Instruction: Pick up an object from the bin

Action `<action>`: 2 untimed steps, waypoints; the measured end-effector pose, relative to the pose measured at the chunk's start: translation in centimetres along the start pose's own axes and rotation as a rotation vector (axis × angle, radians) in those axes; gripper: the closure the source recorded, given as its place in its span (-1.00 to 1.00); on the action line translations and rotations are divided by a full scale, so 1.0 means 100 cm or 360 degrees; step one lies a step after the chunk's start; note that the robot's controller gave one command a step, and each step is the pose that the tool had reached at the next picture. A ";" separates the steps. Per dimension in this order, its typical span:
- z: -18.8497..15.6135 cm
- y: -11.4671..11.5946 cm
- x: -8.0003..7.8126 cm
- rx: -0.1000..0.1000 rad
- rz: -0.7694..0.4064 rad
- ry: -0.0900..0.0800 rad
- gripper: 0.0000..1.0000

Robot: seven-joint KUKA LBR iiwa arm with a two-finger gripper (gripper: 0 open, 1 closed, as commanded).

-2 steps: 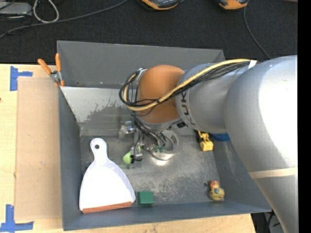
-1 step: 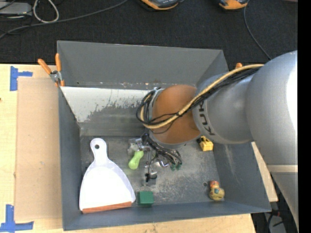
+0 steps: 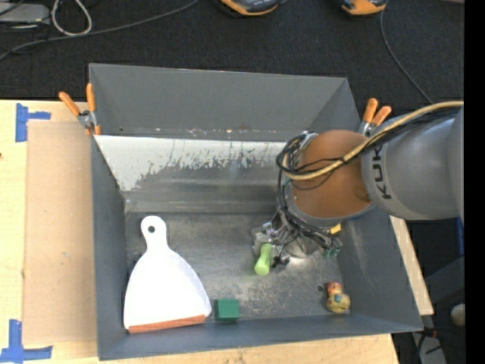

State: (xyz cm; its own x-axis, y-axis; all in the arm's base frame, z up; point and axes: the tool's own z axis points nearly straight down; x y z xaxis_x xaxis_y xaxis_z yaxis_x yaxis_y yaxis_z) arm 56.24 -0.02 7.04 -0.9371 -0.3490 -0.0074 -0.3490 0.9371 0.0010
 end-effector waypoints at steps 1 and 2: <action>0.000 0.000 0.000 0.0000 0.0001 0.0000 1.00; -0.067 -0.018 0.002 -0.0007 -0.0010 0.0008 1.00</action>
Offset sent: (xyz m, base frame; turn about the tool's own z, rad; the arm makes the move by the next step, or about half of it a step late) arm 0.0125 -0.0440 0.1497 -0.0071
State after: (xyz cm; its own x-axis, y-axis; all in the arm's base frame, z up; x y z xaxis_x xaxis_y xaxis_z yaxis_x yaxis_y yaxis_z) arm 56.68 -1.83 13.76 -0.9350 -0.3547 -0.0026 -0.3547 0.9350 0.0052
